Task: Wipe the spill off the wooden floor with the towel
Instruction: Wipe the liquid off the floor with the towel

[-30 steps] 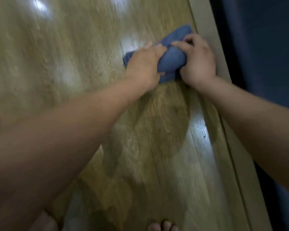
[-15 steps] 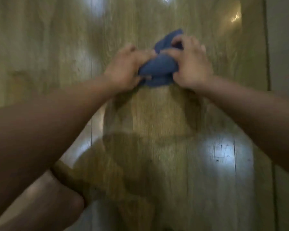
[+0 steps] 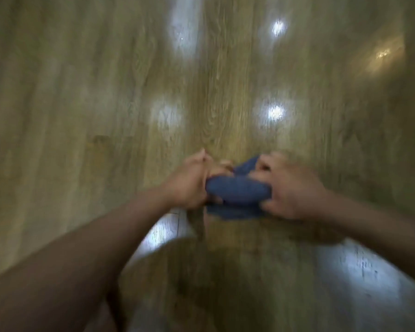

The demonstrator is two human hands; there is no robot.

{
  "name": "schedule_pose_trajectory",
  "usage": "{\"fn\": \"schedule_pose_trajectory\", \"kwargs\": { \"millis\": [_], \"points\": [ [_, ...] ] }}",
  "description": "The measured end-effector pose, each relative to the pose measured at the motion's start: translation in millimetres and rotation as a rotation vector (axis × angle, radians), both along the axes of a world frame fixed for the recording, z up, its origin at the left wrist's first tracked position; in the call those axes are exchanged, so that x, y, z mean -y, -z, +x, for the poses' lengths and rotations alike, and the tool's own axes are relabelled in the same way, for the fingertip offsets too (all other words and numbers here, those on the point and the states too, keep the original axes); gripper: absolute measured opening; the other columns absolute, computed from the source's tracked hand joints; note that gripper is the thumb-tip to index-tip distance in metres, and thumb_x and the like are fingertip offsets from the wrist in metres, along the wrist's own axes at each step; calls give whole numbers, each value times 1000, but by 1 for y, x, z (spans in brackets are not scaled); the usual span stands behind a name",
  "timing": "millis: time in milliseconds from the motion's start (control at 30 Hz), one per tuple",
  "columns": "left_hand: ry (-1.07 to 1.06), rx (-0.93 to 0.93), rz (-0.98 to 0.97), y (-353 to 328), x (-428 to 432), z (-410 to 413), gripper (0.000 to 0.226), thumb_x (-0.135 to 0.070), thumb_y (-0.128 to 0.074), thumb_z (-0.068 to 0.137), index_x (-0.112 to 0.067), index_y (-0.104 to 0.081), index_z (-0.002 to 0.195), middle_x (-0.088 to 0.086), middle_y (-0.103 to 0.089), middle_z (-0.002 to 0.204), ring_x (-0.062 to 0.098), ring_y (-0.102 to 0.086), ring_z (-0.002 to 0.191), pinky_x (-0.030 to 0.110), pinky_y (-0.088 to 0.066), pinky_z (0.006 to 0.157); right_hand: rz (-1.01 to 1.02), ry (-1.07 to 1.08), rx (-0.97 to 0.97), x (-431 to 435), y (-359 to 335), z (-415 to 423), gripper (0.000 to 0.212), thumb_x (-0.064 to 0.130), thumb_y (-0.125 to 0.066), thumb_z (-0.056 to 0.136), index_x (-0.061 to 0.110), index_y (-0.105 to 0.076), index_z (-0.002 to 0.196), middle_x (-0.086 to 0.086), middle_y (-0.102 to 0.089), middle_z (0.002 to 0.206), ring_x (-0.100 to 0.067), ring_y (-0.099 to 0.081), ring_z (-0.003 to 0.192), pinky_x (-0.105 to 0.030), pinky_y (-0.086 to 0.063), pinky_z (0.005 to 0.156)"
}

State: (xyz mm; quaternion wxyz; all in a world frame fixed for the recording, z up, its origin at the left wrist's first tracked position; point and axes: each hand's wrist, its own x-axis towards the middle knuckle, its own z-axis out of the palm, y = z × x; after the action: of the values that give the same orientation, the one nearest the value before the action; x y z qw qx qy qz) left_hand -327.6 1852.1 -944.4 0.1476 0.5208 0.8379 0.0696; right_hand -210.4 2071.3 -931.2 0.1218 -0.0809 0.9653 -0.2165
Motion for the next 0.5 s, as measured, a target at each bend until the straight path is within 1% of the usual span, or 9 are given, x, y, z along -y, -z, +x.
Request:
{"fn": "schedule_pose_trajectory", "kwargs": {
  "millis": [33,67,133,200,233,300,367,433,500],
  "points": [
    [2,-89,-61,-2,-16,-34,46,-25,-72,81,-19,-60,125,5,-57,125,24,-56,108,30,-46,91,26,53,-21,-12,4,-32,41,38,-66,70,29,-64,110,-1,-49,107,-26,-51,103,-36,-48,81],
    [-87,-99,-86,-3,-34,-66,53,-24,-74,80,-24,-59,131,6,-57,129,28,-52,113,34,-44,97,31,133,-62,-22,8,-67,44,36,-67,72,30,-64,115,-5,-52,111,-29,-53,108,-35,-48,84],
    [-339,-105,-84,-18,-63,-115,57,-26,-74,80,-33,-57,134,3,-54,138,33,-43,124,42,-36,107,72,259,-91,-28,9,-131,48,27,-67,73,29,-65,121,-11,-59,115,-34,-55,111,-33,-45,82],
    [-398,-172,-154,-25,-74,-122,54,-32,-73,80,-32,-58,132,4,-47,139,34,-39,127,44,-33,106,105,346,-94,-20,3,-157,49,25,-63,75,29,-64,123,-9,-59,120,-33,-55,113,-34,-45,80],
    [-395,-135,-160,-32,-73,-109,54,-34,-74,80,-31,-58,131,6,-46,136,34,-40,126,45,-34,104,129,366,-93,-13,2,-150,49,27,-63,76,29,-63,124,-8,-56,123,-33,-52,116,-35,-45,83],
    [-429,6,-179,-39,-53,-64,61,-47,-78,74,-28,-59,129,7,-49,130,32,-46,122,45,-42,101,146,350,-107,7,2,-100,50,32,-64,75,28,-61,126,-10,-50,123,-32,-48,117,-37,-46,87],
    [-373,85,-169,-41,-12,2,63,-55,-79,67,-29,-61,122,6,-51,125,31,-50,115,44,-45,96,11,249,-110,38,3,-22,56,38,-65,71,25,-61,125,-9,-50,111,-31,-51,105,-37,-48,82],
    [-268,157,-170,-46,19,60,49,-40,-77,68,-29,-65,114,4,-54,115,31,-54,105,41,-47,85,-117,87,-54,59,1,39,58,45,-59,67,22,-63,120,-4,-48,97,-26,-50,87,-38,-51,67],
    [-291,271,-221,-35,24,53,40,-29,-78,64,-29,-67,102,2,-57,105,28,-58,95,41,-50,78,-124,-14,-34,51,6,37,49,48,-58,68,27,-61,113,0,-49,95,-23,-52,84,-40,-53,61]
  ]
}}
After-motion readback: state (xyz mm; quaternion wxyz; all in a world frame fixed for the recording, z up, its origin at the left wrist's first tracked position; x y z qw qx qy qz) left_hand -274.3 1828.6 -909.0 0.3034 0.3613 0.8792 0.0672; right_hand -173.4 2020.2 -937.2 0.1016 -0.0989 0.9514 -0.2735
